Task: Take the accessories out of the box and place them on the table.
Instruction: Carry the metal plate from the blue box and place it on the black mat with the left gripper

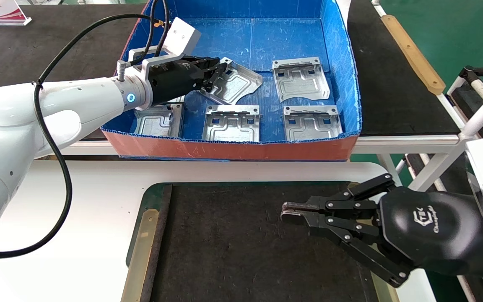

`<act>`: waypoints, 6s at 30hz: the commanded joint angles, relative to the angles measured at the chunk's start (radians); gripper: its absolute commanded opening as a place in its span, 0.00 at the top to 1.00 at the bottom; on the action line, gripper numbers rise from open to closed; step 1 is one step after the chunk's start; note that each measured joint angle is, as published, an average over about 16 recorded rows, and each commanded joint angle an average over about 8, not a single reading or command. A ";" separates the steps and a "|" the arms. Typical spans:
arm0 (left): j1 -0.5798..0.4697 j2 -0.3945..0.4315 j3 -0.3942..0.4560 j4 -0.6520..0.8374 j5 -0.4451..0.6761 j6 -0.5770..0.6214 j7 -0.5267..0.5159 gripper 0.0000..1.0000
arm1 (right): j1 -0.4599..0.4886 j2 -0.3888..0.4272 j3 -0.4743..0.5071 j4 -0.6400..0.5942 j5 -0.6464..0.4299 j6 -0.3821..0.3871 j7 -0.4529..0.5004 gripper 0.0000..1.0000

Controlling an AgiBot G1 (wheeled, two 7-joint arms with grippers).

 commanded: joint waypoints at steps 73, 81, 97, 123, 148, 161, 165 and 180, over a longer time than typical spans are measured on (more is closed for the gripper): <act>0.379 -0.550 0.023 -0.799 -0.335 0.752 0.208 1.00 | 0.000 0.000 0.000 0.000 0.000 0.000 0.000 0.00; 0.478 -0.489 0.046 -0.875 -0.276 0.601 0.237 1.00 | 0.000 0.000 0.000 0.000 0.000 0.000 0.000 0.00; 0.529 -0.229 0.123 -0.762 -0.103 0.362 0.384 1.00 | 0.000 0.000 0.000 0.000 0.000 0.000 0.000 0.00; 0.423 0.023 0.360 -0.424 -0.219 0.121 0.579 1.00 | 0.000 0.000 -0.001 0.000 0.000 0.000 0.000 0.00; 0.371 0.025 0.678 -0.465 -0.550 -0.099 0.608 1.00 | 0.000 0.000 -0.001 0.000 0.000 0.000 0.000 0.00; 0.360 0.023 0.757 -0.458 -0.653 -0.117 0.673 1.00 | 0.000 0.000 -0.001 0.000 0.000 0.000 0.000 0.00; 0.359 0.023 0.774 -0.455 -0.679 -0.121 0.690 1.00 | 0.000 0.000 -0.001 0.000 0.001 0.000 0.000 0.00; 0.351 0.022 0.820 -0.467 -0.768 -0.149 0.715 0.85 | 0.000 0.000 -0.001 0.000 0.001 0.000 0.000 0.00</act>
